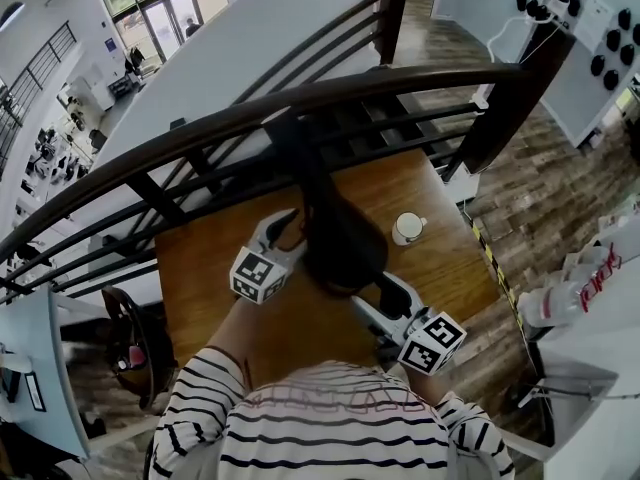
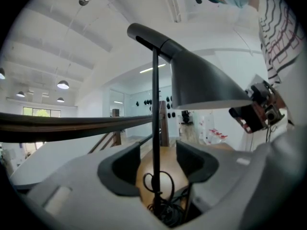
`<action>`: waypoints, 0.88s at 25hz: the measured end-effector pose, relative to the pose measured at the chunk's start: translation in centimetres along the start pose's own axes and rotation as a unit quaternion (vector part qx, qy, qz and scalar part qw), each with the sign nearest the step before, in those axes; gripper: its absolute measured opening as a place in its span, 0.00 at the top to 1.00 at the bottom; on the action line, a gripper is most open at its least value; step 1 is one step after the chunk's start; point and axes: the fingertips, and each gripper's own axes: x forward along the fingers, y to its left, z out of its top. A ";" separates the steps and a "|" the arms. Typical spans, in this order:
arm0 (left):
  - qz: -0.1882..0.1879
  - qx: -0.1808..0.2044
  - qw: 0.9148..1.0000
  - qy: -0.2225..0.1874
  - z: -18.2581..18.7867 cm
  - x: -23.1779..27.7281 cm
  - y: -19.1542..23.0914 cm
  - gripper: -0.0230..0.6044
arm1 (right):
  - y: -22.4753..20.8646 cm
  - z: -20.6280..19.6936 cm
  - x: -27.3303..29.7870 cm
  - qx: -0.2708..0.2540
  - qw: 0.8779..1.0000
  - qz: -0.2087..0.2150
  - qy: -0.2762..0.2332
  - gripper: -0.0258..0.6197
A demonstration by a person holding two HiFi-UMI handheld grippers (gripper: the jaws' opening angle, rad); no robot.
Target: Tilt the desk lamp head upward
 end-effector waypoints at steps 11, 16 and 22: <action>-0.028 -0.018 0.999 -0.015 0.8 1.0 -0.8 0.68 | 2.0 1.9 -1.9 -0.035 0.999 -0.026 -0.023 0.51; -0.005 -0.042 0.999 -0.022 1.1 1.5 0.1 0.81 | 2.6 3.7 -3.1 -0.053 0.997 -0.036 -0.042 0.51; 0.000 -0.045 0.999 -0.026 1.0 1.4 0.3 0.87 | 3.9 5.3 -4.3 -0.078 0.994 -0.048 -0.061 0.51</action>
